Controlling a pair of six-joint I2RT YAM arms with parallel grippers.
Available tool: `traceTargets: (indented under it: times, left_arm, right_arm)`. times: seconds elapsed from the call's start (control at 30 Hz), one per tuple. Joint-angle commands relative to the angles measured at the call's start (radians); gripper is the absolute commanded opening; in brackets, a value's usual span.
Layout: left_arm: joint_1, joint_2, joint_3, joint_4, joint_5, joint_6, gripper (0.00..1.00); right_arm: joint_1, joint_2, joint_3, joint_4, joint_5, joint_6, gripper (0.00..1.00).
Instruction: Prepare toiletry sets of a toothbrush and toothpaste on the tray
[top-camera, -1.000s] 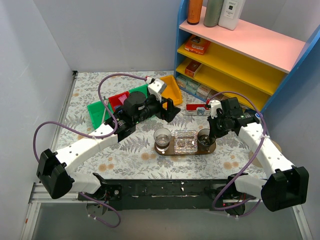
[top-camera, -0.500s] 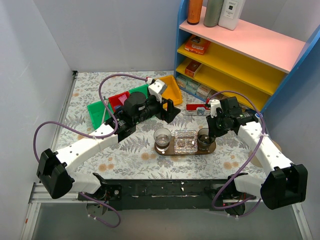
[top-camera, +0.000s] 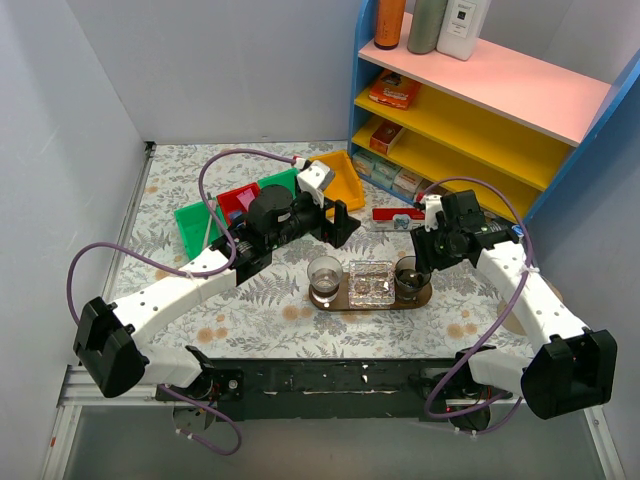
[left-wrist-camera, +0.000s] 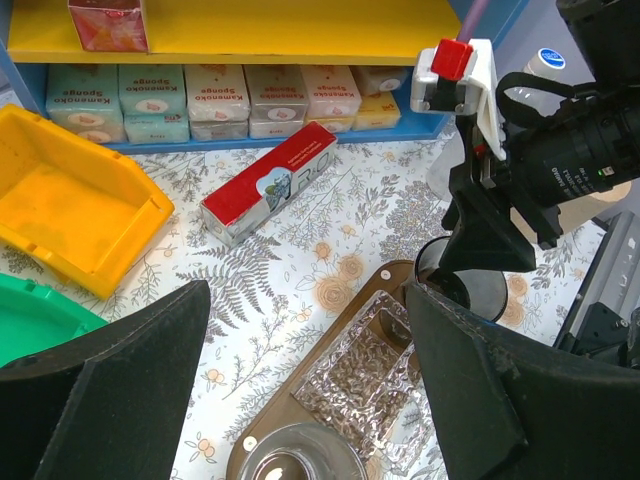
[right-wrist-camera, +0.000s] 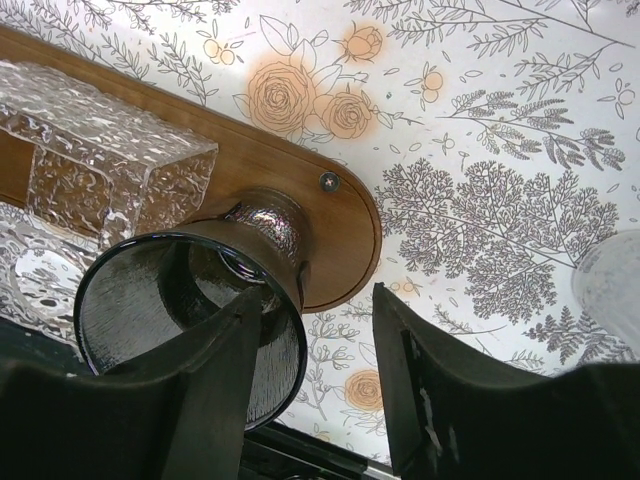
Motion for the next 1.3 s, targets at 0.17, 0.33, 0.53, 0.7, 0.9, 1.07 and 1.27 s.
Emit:
traceTargets:
  times: [0.17, 0.33, 0.53, 0.7, 0.9, 1.07, 1.27]
  left_arm:
    - [0.005, -0.004, -0.010, -0.002, 0.014, 0.013, 0.80]
    - [0.006, -0.003, -0.010, -0.002, 0.016, 0.013, 0.80]
    - [0.006, -0.006, -0.010, -0.002, 0.014, 0.013, 0.80]
    - [0.006, -0.006, -0.010, 0.000, 0.014, 0.013, 0.80]
    - [0.006, -0.004, -0.013, 0.000, 0.014, 0.015, 0.80]
    - [0.006, -0.003, -0.013, -0.002, 0.013, 0.015, 0.80]
    - [0.006, 0.003, -0.013, -0.004, 0.013, 0.015, 0.80]
  right_arm:
    - [0.013, -0.034, 0.030, -0.057, 0.046, 0.126, 0.57]
    - [0.020, -0.053, 0.043, -0.086, 0.083, 0.162, 0.57]
    - [0.036, -0.059, 0.044, -0.125, 0.082, 0.199, 0.52]
    - [0.051, -0.059, 0.038, -0.125, 0.080, 0.212, 0.42]
    - [0.059, -0.043, 0.043, -0.119, 0.094, 0.217, 0.31]
    - [0.060, -0.027, 0.044, -0.119, 0.127, 0.216, 0.21]
    - [0.060, -0.017, 0.039, -0.109, 0.132, 0.208, 0.15]
